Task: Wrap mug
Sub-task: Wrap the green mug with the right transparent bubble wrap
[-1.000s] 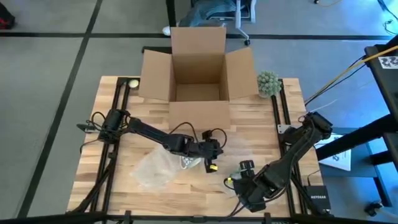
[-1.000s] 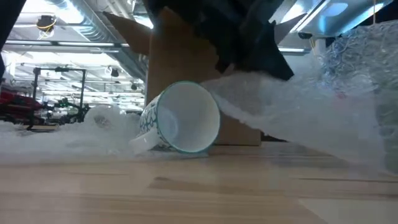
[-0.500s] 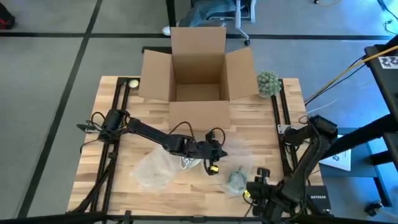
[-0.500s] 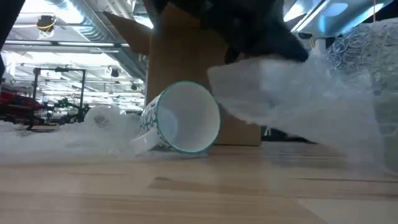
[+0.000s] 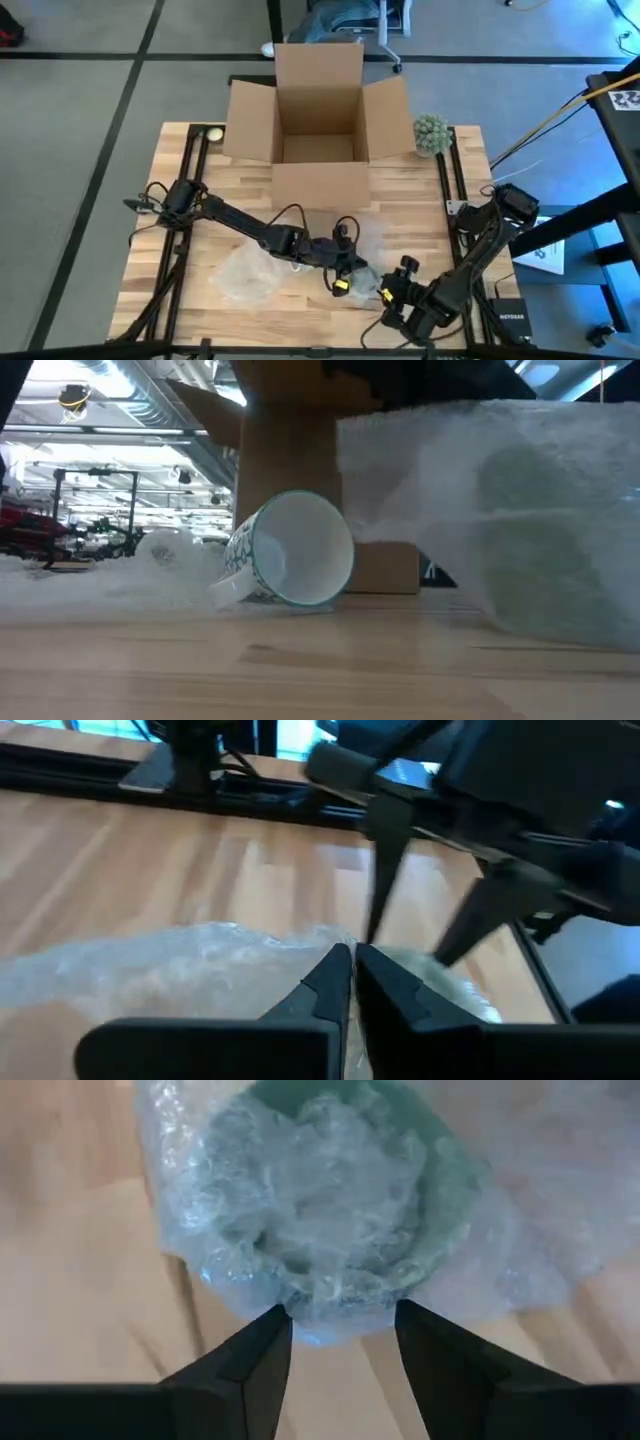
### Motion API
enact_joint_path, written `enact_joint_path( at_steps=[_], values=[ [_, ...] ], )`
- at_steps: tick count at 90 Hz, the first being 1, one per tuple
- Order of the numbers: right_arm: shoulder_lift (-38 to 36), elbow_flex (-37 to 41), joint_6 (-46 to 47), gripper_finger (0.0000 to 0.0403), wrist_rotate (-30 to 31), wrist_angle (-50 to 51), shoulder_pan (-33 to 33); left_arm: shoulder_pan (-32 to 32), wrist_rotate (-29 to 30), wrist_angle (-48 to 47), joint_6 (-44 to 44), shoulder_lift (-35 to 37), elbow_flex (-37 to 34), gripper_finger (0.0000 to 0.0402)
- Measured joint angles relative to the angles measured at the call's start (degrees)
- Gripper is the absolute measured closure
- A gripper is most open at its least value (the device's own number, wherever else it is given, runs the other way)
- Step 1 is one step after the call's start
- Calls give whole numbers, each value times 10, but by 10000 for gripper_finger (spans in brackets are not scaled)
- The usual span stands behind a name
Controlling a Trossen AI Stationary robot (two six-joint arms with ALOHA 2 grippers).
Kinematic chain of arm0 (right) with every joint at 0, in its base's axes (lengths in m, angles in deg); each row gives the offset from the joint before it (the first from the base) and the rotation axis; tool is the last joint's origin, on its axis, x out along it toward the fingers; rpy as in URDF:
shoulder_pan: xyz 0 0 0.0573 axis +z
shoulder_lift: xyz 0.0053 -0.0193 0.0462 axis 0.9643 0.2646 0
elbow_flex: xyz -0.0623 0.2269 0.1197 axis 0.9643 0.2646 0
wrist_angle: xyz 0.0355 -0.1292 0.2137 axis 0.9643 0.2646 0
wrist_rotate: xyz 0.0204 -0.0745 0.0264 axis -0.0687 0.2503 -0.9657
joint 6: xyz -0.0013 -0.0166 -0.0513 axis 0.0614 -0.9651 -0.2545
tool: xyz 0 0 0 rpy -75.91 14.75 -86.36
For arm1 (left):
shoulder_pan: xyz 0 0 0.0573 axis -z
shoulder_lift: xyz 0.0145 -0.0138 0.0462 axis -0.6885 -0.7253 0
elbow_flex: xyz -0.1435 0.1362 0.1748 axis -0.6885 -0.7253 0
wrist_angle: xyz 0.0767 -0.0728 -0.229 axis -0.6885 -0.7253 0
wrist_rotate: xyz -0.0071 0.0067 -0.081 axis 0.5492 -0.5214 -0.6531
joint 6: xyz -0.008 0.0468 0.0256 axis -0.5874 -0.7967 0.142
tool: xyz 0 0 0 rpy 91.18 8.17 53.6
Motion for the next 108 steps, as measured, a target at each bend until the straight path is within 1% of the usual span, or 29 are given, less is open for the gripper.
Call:
enact_joint_path(
  at_steps=[20, 27, 40, 52, 58, 64, 70, 76, 82, 91, 108],
  values=[
    [0, 0, -26, 238, -3, -2, -14, 9, 0, 3, 5, -6, 0, 401],
    [0, -11, -31, 238, -10, 14, -13, 9, 0, 4, 16, -14, 0, 401],
    [-1, -56, -58, 238, -37, 74, -13, 14, -1, 14, 19, -27, 0, 401],
    [-3, -122, -89, 238, -37, 166, -13, 21, -2, 29, 19, -34, -1, 401],
    [-3, -153, -100, 238, -26, 214, -13, 22, -2, 26, 19, -34, -1, 401],
    [-3, -180, -113, 238, 1, 253, -13, 26, -2, 31, 18, -34, -1, 401],
    [-4, -194, -134, 238, 32, 271, -17, 28, -2, 34, 12, -34, -1, 401],
    [-4, -196, -167, 238, 57, 278, -24, 28, -2, 36, 5, -34, -1, 401],
    [-3, -192, -202, 238, 64, 275, -35, 28, -2, 35, 7, -34, -1, 401],
    [-3, -170, -246, 238, 54, 258, -55, 28, -2, 36, 10, -34, -1, 401],
    [-2, -126, -281, 239, 51, 216, -71, 28, -2, 35, 10, -34, -1, 401]
  ],
)
